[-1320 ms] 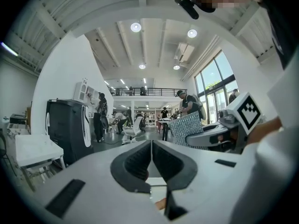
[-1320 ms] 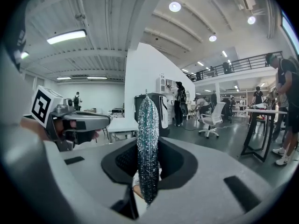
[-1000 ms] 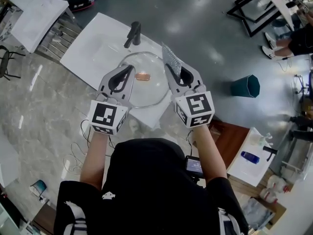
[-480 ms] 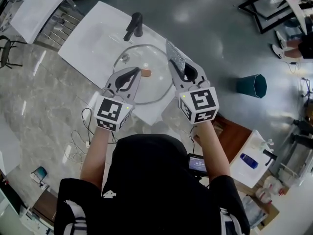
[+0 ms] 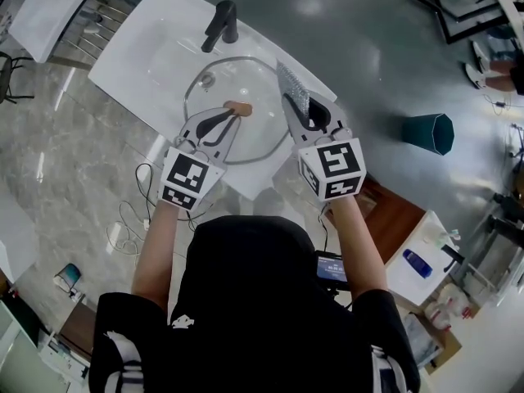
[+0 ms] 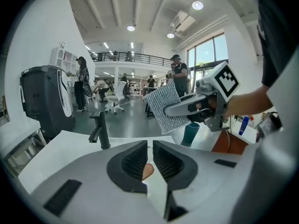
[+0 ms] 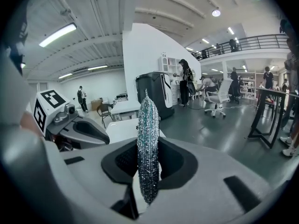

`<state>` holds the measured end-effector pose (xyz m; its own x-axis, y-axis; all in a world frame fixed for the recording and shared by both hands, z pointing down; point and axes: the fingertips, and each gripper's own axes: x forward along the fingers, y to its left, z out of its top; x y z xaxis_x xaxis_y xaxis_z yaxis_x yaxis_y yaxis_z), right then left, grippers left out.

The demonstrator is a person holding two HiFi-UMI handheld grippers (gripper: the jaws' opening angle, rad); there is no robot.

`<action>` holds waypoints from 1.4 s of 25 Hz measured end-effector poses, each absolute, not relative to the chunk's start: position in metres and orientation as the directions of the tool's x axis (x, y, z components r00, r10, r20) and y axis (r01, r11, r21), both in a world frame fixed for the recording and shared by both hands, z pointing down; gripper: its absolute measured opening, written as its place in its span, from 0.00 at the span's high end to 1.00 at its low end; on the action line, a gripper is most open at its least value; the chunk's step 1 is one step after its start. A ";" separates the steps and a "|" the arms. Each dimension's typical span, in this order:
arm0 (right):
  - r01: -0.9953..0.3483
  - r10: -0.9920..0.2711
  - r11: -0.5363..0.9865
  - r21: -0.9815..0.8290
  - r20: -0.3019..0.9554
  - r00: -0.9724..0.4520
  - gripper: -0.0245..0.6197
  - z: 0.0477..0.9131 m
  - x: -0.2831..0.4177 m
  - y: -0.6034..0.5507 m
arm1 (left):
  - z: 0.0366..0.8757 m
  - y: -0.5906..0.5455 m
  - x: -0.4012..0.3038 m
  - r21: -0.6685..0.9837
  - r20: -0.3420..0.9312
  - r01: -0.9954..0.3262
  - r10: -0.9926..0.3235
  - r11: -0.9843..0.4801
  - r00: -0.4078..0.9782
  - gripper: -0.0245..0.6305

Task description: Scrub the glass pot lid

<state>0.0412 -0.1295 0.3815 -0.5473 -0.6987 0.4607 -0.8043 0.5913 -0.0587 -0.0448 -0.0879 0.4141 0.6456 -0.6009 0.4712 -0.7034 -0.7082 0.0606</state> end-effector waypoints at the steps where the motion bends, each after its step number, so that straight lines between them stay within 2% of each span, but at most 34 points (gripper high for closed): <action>1: -0.805 -0.696 0.591 -0.062 0.464 -0.547 0.85 0.384 0.042 -0.130 | 0.419 -0.088 -0.044 0.062 0.481 -0.701 -0.594 -0.710 0.644 0.95; 9: -0.786 -0.661 0.616 -0.051 0.510 -0.551 0.85 0.410 0.037 -0.128 | 0.463 -0.084 -0.043 -0.012 0.613 -0.629 -0.503 -0.777 0.610 0.94; 17: -0.786 -0.624 0.611 -0.093 0.554 -0.551 0.85 0.436 0.037 -0.124 | 0.484 -0.092 -0.044 -0.064 0.676 -0.559 -0.448 -0.827 0.585 0.94; 21: -0.783 -0.611 0.613 -0.105 0.566 -0.553 0.85 0.442 0.037 -0.125 | 0.492 -0.094 -0.039 -0.064 0.705 -0.510 -0.401 -0.858 0.585 0.81; 24: -0.781 -0.603 0.615 -0.110 0.572 -0.556 0.85 0.447 0.036 -0.125 | 0.498 -0.097 -0.039 -0.094 0.728 -0.467 -0.381 -0.879 0.570 0.78; 32: -0.777 -0.587 0.617 -0.122 0.586 -0.559 0.85 0.456 0.033 -0.126 | 0.523 -0.097 -0.039 -0.100 0.813 -0.322 -0.264 -0.941 0.519 0.61; 35: -0.777 -0.584 0.617 -0.124 0.590 -0.558 0.85 0.458 0.034 -0.126 | 0.531 -0.096 -0.035 -0.104 0.831 -0.266 -0.231 -0.958 0.506 0.59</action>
<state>0.0340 -0.1258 0.4581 -0.5578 -0.5843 0.5895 -0.7772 0.6169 -0.1239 -0.0346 -0.0960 0.5308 0.5061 -0.2308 0.8310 -0.2656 -0.9584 -0.1045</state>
